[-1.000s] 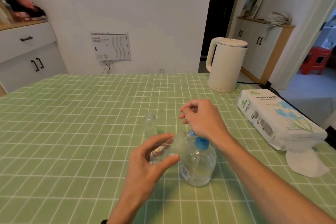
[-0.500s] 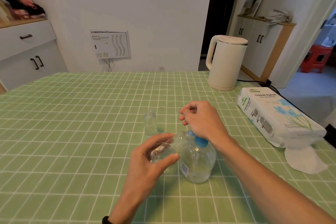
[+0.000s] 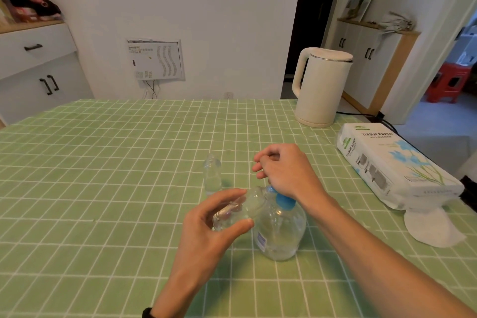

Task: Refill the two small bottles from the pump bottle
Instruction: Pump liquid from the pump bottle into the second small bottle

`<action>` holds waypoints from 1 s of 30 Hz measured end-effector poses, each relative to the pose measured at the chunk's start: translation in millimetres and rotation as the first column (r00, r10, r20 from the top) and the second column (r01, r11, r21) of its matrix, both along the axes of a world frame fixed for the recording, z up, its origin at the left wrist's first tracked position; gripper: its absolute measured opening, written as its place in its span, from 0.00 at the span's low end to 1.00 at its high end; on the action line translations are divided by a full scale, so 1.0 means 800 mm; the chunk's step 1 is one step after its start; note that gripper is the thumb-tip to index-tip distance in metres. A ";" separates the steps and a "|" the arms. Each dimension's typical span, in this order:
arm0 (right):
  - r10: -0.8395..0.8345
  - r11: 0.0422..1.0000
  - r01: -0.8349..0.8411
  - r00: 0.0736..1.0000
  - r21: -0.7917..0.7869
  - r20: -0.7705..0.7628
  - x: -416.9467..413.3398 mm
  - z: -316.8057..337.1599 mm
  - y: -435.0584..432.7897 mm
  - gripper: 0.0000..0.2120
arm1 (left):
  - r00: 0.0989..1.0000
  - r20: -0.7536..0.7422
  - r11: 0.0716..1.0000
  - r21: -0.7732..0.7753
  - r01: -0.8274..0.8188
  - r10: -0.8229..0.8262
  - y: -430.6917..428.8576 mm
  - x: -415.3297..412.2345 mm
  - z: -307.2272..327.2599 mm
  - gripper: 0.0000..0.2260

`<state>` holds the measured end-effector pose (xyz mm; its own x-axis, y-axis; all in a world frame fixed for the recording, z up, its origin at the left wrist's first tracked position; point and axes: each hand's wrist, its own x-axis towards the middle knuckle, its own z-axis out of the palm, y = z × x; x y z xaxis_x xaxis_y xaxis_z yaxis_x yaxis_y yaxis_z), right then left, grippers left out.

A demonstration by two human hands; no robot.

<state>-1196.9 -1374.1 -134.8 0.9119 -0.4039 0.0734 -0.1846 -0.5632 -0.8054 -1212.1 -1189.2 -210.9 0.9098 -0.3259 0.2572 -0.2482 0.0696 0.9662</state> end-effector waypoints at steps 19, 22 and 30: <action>0.017 0.999 -0.017 1.000 -0.028 0.003 0.002 0.010 -0.001 0.11 | 0.999 0.043 0.999 0.024 -0.025 0.024 -0.001 -0.001 0.008 0.21; 0.013 1.000 -0.013 1.000 -0.007 -0.018 0.003 0.005 -0.001 0.12 | 0.999 0.032 0.999 0.035 -0.025 0.024 -0.001 0.000 0.003 0.22; 0.012 1.000 -0.013 1.000 -0.013 -0.019 0.000 0.003 0.000 0.12 | 1.000 0.019 0.999 0.024 -0.025 0.024 -0.001 0.000 0.000 0.22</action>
